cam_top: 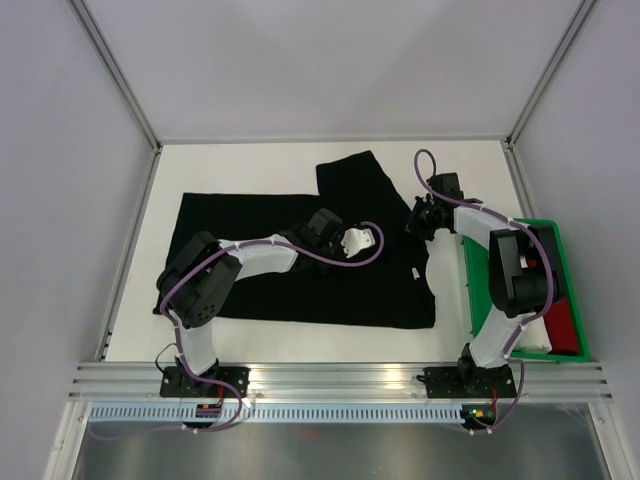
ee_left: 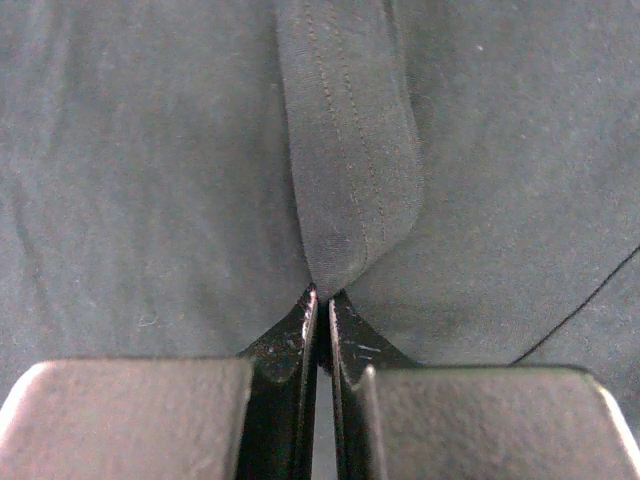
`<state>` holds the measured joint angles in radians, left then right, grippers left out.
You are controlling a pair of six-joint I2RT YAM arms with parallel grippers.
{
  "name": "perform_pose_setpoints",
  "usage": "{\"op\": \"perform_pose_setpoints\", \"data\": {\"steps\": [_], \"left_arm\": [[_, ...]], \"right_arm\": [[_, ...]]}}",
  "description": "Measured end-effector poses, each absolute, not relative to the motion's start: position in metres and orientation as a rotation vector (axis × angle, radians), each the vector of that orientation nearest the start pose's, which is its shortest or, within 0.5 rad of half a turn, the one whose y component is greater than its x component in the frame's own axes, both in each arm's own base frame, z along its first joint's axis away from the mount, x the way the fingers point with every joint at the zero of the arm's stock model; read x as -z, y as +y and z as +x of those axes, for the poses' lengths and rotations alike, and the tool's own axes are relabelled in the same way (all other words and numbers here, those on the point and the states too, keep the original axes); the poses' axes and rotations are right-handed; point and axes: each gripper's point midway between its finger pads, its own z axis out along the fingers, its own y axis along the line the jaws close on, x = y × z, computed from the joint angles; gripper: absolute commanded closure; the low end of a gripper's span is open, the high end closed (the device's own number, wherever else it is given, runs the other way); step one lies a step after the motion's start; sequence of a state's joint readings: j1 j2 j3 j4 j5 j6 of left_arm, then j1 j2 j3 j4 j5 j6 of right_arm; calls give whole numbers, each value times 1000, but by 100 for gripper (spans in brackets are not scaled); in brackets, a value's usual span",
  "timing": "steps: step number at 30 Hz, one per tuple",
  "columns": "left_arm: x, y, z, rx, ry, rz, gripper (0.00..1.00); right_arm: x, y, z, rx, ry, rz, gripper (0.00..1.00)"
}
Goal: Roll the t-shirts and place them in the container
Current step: Fold the tshirt
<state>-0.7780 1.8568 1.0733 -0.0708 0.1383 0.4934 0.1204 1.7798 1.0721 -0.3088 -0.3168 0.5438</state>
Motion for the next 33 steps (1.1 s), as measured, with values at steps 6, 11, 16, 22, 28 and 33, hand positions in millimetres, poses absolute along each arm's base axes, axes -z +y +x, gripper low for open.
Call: {"op": "perform_pose_setpoints", "data": {"steps": [6,11,16,22,28,33], "left_arm": [[-26,-314,324,338,1955,1440,89],[-20,-313,327,365,1988,1416,70],[-23,-308,338,332,2008,1369,50],[-41,-302,366,267,2019,1263,46],[-44,-282,381,227,2076,1169,46],[-53,-256,379,180,2111,1124,47]], "right_arm": [[-40,123,391,-651,2597,458,98],[-43,125,402,-659,2581,477,70],[-48,125,416,-651,2555,467,66],[-69,118,438,-565,2500,402,68],[-101,129,421,-537,2449,257,87],[-88,175,391,-649,2497,118,100]]}}
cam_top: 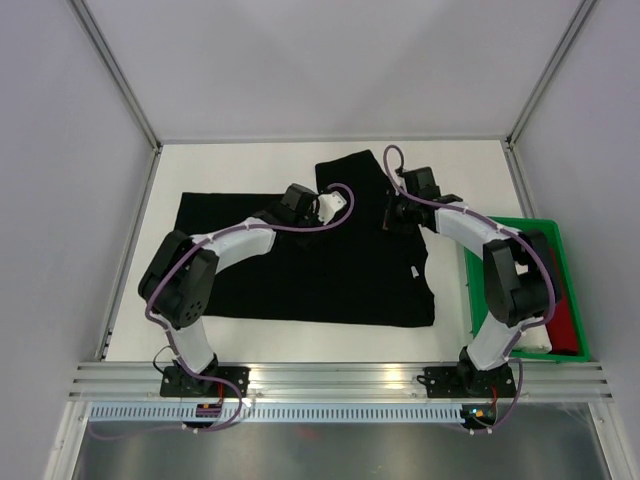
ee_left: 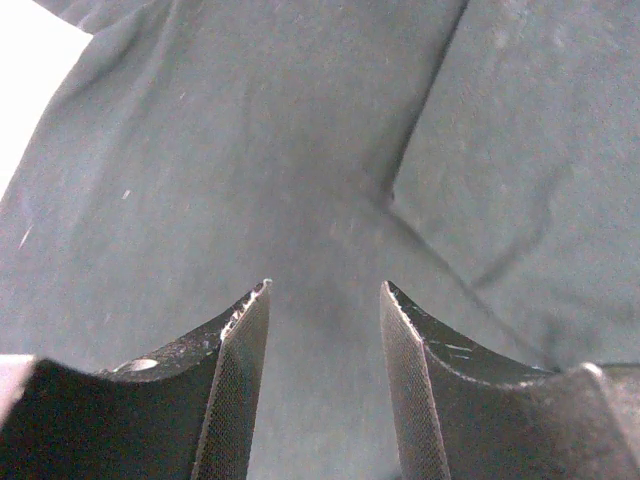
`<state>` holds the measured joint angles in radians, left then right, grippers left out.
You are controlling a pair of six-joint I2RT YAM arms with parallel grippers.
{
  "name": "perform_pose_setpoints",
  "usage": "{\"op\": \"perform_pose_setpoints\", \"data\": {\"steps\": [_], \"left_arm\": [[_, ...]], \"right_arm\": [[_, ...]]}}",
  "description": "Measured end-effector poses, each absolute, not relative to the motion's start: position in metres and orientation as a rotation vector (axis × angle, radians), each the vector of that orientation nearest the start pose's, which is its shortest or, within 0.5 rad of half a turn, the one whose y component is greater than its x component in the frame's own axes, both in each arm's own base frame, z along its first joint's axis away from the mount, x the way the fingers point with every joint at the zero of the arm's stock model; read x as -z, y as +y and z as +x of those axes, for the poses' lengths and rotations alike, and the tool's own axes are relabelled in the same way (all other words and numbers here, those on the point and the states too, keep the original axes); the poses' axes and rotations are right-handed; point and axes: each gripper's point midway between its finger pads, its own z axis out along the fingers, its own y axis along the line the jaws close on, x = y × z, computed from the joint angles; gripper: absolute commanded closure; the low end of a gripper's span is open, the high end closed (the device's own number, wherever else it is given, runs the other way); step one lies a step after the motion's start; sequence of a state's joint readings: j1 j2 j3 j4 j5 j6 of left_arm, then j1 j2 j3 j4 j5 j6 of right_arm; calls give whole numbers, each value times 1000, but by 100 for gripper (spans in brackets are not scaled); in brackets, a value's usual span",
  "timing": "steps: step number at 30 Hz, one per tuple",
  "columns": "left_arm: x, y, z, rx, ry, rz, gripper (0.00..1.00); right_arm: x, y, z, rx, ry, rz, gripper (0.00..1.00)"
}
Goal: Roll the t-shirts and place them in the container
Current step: Fold the tshirt
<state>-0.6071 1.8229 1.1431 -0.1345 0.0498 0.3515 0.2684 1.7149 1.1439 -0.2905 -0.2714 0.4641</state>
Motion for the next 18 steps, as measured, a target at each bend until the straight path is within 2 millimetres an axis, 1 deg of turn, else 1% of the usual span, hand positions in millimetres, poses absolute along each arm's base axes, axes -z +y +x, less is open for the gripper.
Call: {"op": "perform_pose_setpoints", "data": {"steps": [2,4,6,8,10,11,12,14,15,16,18], "left_arm": [[-64,-251,373,189,2103,1114,46],[-76,-254,366,208,2081,1117,46],[-85,-266,358,230,2043,1140,47],[-85,-281,348,251,2021,1181,48],[-71,-294,337,272,2028,1237,50],[-60,-299,333,278,2042,1264,50],[-48,-302,331,277,2061,1283,50],[-23,-299,329,266,2119,1312,51],[-22,-302,333,274,2122,1302,51],[-27,-304,339,271,2111,1285,51],[-29,-304,345,267,2108,1273,51]], "right_arm": [[-73,189,381,-676,2543,96,100],[-57,195,376,-684,2582,95,100],[-44,193,376,-672,2608,114,100],[-37,191,377,-655,2621,127,100],[-30,188,378,-631,2631,140,100],[-26,186,379,-620,2637,145,100],[-22,185,379,-611,2645,150,100],[-15,186,379,-612,2660,159,100],[-15,185,382,-609,2655,160,100],[-15,185,383,-604,2652,159,100],[-15,184,385,-592,2649,161,100]]}}
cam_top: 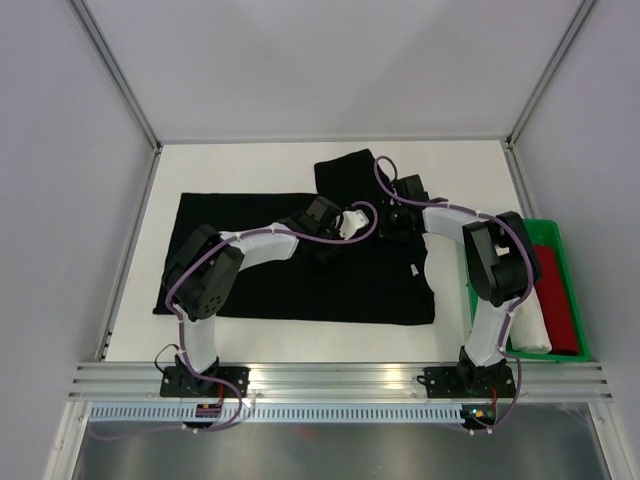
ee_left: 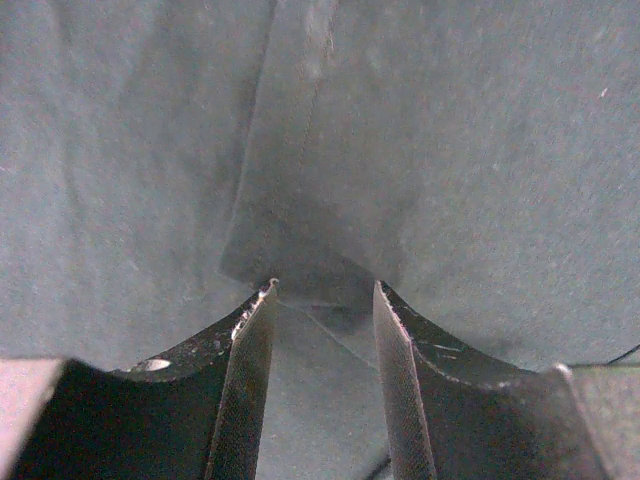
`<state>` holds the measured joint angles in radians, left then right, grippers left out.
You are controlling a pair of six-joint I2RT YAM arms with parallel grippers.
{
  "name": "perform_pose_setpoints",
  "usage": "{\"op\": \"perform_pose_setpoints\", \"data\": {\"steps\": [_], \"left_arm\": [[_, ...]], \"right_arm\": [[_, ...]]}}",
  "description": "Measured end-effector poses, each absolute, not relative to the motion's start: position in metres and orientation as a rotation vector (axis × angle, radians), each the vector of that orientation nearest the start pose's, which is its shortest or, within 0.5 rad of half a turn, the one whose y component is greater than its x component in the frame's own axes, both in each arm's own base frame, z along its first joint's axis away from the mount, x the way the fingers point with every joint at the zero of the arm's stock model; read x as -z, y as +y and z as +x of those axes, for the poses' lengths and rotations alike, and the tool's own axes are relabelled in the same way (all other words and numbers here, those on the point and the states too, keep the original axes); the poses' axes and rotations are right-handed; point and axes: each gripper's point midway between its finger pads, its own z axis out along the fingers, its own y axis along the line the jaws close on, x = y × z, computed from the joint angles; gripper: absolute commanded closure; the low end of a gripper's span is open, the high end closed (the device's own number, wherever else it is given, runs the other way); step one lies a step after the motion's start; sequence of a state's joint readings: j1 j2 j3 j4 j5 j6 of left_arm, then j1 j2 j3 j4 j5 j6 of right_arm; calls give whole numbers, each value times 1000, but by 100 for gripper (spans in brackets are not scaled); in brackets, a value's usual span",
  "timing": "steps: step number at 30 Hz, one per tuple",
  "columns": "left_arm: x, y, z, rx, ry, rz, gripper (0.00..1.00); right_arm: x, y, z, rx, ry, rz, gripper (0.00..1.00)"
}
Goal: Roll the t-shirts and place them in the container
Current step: Fold the tshirt
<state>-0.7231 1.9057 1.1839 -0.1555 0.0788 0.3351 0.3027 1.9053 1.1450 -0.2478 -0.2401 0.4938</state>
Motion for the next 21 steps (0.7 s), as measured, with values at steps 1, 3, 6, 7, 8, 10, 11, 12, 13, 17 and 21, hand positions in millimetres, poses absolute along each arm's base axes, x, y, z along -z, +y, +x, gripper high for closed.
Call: {"op": "perform_pose_setpoints", "data": {"steps": [1,3,6,7,8,10,11,12,13,17,21], "left_arm": [[-26,-303,345,264,2116,1274,51],[-22,-301,343,262,2130,1280,51],[-23,-302,343,267,2129,1282,50],[-24,-301,342,268,2130,1284,49],[-26,-300,340,268,2134,1285,49],[-39,-295,336,264,2134,1288,47],[-49,-292,334,259,2127,1286,46],[-61,-287,332,252,2122,1284,45],[-76,-282,330,246,2111,1275,45],[-129,-234,331,166,2114,1175,45],[-137,-131,333,-2,2238,943,50]], "right_arm": [[-15,183,387,-584,2647,163,100],[-16,182,390,-568,2647,163,100],[-20,175,397,-523,2644,158,100],[-22,173,400,-505,2640,157,100],[-26,170,403,-489,2632,151,100],[-36,164,408,-450,2612,145,100],[-44,161,408,-435,2598,139,100],[-55,158,407,-420,2584,132,99],[-67,155,405,-409,2563,124,99],[-121,146,386,-424,2440,91,98],[-125,144,358,-462,2438,77,99]]}}
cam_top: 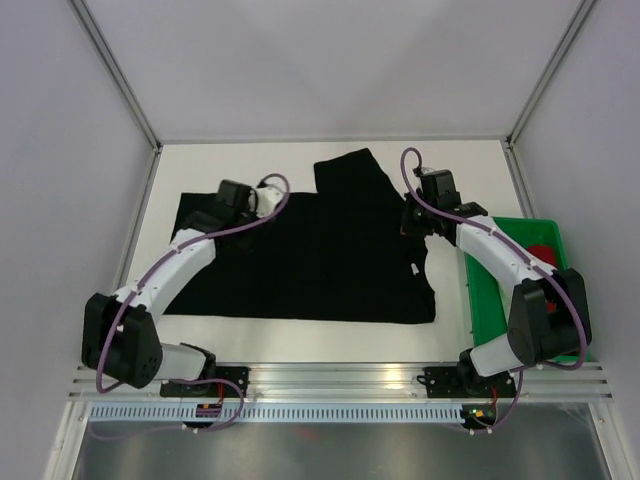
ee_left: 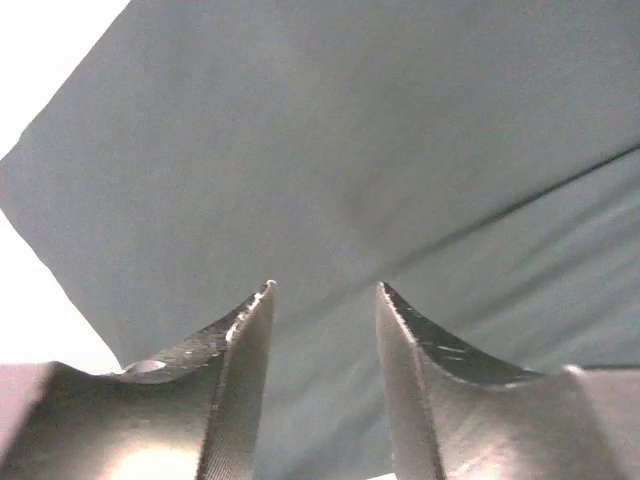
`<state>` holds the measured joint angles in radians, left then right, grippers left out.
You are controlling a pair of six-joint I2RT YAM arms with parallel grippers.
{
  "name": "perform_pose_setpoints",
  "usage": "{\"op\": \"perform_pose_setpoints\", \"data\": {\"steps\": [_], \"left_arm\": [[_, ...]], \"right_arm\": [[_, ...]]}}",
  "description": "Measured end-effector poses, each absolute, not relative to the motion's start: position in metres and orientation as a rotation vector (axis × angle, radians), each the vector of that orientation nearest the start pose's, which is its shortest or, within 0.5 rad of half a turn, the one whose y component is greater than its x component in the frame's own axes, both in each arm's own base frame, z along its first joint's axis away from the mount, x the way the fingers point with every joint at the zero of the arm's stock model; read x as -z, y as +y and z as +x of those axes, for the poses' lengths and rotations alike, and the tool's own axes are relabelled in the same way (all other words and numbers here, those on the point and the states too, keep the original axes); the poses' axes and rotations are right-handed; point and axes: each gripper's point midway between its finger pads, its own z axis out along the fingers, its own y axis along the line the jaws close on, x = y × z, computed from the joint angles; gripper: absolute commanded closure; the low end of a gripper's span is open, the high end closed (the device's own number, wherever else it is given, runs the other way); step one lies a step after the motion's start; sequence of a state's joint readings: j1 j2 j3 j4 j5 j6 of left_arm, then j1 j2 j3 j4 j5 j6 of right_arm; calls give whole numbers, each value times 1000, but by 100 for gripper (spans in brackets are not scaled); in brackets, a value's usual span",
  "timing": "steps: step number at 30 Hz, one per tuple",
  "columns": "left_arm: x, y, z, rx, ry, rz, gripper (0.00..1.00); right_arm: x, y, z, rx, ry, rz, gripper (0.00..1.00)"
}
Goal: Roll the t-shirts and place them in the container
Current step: Fold the tshirt
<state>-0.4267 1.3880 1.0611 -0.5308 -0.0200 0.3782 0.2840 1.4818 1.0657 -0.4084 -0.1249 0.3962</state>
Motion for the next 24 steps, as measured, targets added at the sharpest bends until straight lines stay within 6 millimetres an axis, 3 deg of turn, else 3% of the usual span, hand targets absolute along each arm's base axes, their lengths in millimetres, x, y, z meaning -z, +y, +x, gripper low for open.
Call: {"op": "perform_pose_setpoints", "data": {"steps": [2,4,9,14,19,24], "left_arm": [[-114,-71,316,-81,2373,824,54],[-98,-28,302,-136,2470,712,57],[-50,47,242,-175,2678,515,62],[-12,90,219,-104,2820,350,71],[-12,113,235,-29,2788,266,69],[-11,122,243,-44,2751,273,68]], "right_arm": [[-110,144,346,-473,2488,79,100],[-94,143,332,-475,2547,85,100],[-78,143,313,-463,2634,102,100],[-71,141,298,-430,2669,132,100],[-61,128,272,-372,2711,205,100],[-62,121,267,-328,2705,242,100]]}}
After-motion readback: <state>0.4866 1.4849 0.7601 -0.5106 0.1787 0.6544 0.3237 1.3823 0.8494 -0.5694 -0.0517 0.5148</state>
